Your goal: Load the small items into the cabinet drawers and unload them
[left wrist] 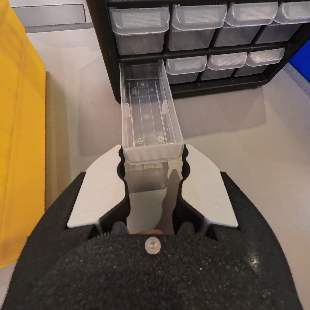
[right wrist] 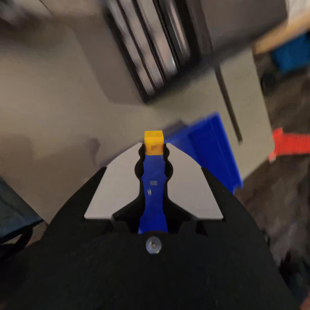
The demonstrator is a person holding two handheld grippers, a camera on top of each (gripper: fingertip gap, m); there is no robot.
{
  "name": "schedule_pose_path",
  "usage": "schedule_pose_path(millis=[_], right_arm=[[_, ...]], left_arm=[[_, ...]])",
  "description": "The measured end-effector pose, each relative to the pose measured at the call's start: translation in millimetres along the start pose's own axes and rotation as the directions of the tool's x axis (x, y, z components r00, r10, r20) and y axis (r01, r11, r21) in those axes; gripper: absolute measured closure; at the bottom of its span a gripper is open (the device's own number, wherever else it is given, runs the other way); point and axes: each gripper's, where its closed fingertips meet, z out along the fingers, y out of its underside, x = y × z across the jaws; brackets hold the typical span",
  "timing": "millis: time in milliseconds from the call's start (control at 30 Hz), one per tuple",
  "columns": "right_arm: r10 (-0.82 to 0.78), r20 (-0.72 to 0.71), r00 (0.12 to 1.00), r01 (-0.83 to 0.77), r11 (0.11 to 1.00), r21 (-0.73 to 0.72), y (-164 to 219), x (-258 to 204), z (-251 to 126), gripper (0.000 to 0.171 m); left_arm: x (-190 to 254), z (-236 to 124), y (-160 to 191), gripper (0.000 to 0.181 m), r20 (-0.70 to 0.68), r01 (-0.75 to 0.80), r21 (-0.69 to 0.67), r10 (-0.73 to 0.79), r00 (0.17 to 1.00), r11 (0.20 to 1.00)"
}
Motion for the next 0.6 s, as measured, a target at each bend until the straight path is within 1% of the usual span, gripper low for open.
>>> schedule_pose_path(millis=[33, 100, 167, 200, 267, 300, 400, 500, 600], right_arm=[[0.071, -0.025, 0.997, -0.073, 0.994, -0.083, 36.1, 15.5, 8.4, 0.151], [0.181, 0.009, 0.983, -0.176, 0.963, -0.206, 93.5, 24.5, 35.2, 0.151], [0.238, 0.079, 0.968, -0.204, 0.930, -0.305, 132.5, 13.2, 65.1, 0.151], [0.243, 0.112, 0.964, -0.192, 0.920, -0.340, 144.7, 4.4, 77.7, 0.151], [0.240, 0.162, 0.957, -0.164, 0.910, -0.380, 157.3, -10.9, 97.5, 0.151], [0.226, 0.161, 0.961, -0.146, 0.906, -0.398, 161.3, -13.6, 104.4, 0.151], [0.173, 0.123, 0.977, -0.109, 0.905, -0.411, 163.6, -5.3, 119.7, 0.151], [0.169, 0.079, 0.982, -0.116, 0.885, -0.450, 169.6, 10.8, 128.6, 0.151], [0.190, 0.075, 0.979, -0.132, 0.869, -0.477, 176.7, 18.4, 132.8, 0.150]], left_arm=[[0.4, 0.6, -0.2, 0.116, 0.004, 0.000, -0.001, 0.000, 1.000, 1.000], [1.1, 3.3, -1.0, 0.116, 0.018, 0.000, -0.005, 0.000, 1.000, 1.000], [2.0, 7.4, -3.4, 0.116, 0.033, 0.005, -0.008, -0.005, 0.999, 1.000], [2.4, 9.8, -5.4, 0.116, 0.043, 0.007, -0.008, -0.007, 0.999, 1.000], [2.6, 14.9, -9.2, 0.116, 0.063, 0.010, -0.011, -0.010, 0.998, 1.000], [2.7, 17.6, -11.3, 0.116, 0.072, 0.009, -0.012, -0.008, 0.997, 1.000], [1.7, 25.7, -18.0, 0.116, 0.098, 0.004, -0.012, -0.003, 0.995, 1.000], [0.5, 34.8, -23.7, 0.116, 0.105, 0.016, -0.012, -0.015, 0.994, 1.000], [-1.1, 42.6, -28.2, 0.116, 0.102, 0.018, -0.007, -0.017, 0.995, 1.000]])
